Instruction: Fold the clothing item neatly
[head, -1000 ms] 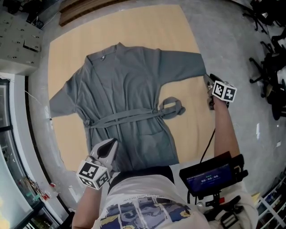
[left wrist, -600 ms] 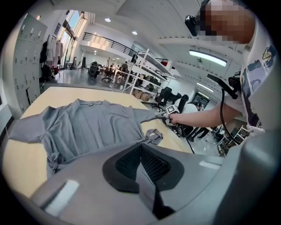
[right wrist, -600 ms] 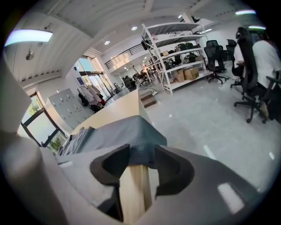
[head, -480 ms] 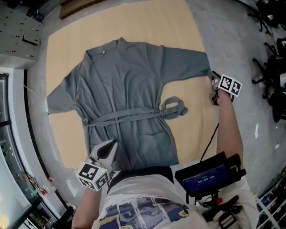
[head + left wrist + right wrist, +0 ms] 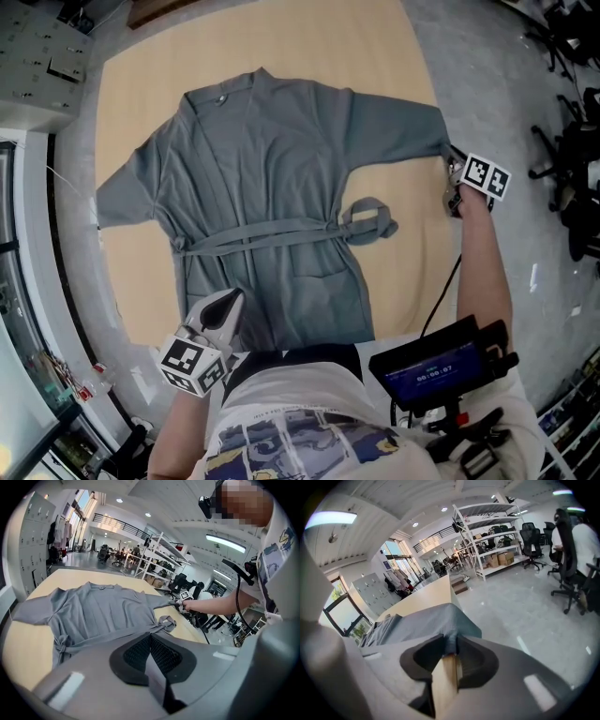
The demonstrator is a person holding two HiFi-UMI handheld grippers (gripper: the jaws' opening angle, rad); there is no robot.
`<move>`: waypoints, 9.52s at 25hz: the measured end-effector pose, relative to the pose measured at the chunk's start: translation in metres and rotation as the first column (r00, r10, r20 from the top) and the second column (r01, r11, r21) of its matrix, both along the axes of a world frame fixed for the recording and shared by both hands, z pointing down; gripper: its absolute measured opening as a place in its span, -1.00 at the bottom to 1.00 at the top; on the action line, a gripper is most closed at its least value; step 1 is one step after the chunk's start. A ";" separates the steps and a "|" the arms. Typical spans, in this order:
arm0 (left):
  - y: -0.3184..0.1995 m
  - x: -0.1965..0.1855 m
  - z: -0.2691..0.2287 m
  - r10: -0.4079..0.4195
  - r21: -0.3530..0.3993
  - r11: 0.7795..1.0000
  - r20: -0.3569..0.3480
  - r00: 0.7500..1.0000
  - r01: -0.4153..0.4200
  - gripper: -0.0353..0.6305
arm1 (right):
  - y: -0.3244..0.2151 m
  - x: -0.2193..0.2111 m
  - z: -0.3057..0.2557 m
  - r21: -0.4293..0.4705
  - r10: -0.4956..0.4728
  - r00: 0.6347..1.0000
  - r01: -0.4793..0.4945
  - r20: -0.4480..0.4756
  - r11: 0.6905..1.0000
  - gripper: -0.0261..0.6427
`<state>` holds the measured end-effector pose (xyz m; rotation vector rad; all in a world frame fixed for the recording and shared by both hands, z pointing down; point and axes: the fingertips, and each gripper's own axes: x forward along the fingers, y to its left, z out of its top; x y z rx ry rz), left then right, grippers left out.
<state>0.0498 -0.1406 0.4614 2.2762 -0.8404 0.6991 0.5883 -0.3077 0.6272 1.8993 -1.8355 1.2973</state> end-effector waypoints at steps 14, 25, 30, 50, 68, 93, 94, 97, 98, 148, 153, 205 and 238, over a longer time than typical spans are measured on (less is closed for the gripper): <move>0.006 -0.018 -0.007 -0.035 0.029 0.999 -0.017 0.999 0.035 -0.88 | -0.002 -0.009 -0.033 0.049 0.041 0.990 -0.034 -0.137 0.998 -0.86; 0.011 -0.032 -0.012 -0.033 0.062 0.997 -0.064 0.997 0.037 -0.88 | -0.029 -0.061 -0.094 0.175 0.008 0.996 0.008 -0.093 0.985 -0.86; 0.012 -0.045 -0.015 -0.052 0.065 0.996 -0.084 0.995 0.057 -0.88 | -0.043 -0.099 -0.113 0.201 -0.029 0.997 0.042 -0.069 0.979 -0.86; 0.045 -0.143 -0.024 -0.165 0.093 0.980 -0.100 0.981 0.174 -0.88 | -0.082 -0.280 -0.132 0.233 -0.215 0.976 0.215 -0.028 0.948 -0.86; 0.077 -0.203 -0.033 -0.193 0.120 0.972 -0.084 0.978 0.202 -0.88 | -0.098 -0.465 -0.129 0.242 -0.417 0.909 0.406 -0.006 0.882 -0.86; 0.091 -0.264 -0.026 -0.245 0.098 0.962 -0.093 0.965 0.254 -0.88 | -0.083 -0.573 -0.053 0.076 -0.578 0.811 0.584 -0.088 0.808 -0.83; 0.091 -0.265 -0.026 -0.244 0.098 0.963 -0.094 0.965 0.253 -0.88 | -0.082 -0.577 -0.052 0.074 -0.588 0.805 0.593 -0.081 0.802 -0.80; 0.091 -0.266 -0.027 -0.235 0.100 0.965 -0.100 0.967 0.244 -0.88 | -0.074 -0.584 -0.051 0.064 -0.611 0.788 0.615 -0.072 0.786 -0.71; 0.091 -0.266 -0.027 -0.230 0.101 0.965 -0.103 0.968 0.240 -0.88 | -0.071 -0.586 -0.053 0.061 -0.617 0.783 0.621 -0.072 0.781 -0.68; 0.098 -0.224 -0.047 -0.097 0.238 0.963 -0.135 0.986 0.127 -0.88 | 0.273 -0.545 -0.206 0.213 -0.670 0.699 0.715 -0.251 0.666 -0.67; 0.063 -0.266 -0.035 -0.228 0.220 0.941 -0.141 0.963 0.255 -0.82 | 0.278 -0.552 -0.195 0.201 -0.683 0.688 0.725 -0.245 0.659 -0.67; -0.265 -0.450 0.163 -0.444 -0.233 0.889 -0.232 0.866 0.394 -0.63 | 0.162 -0.633 -0.132 0.003 -0.555 0.811 0.565 -0.184 0.825 -0.67; -0.260 -0.262 -0.005 -0.380 0.148 0.891 -0.272 0.884 0.429 -0.81 | 0.209 -0.483 -0.142 0.132 -0.487 0.866 0.499 -0.113 0.857 -0.67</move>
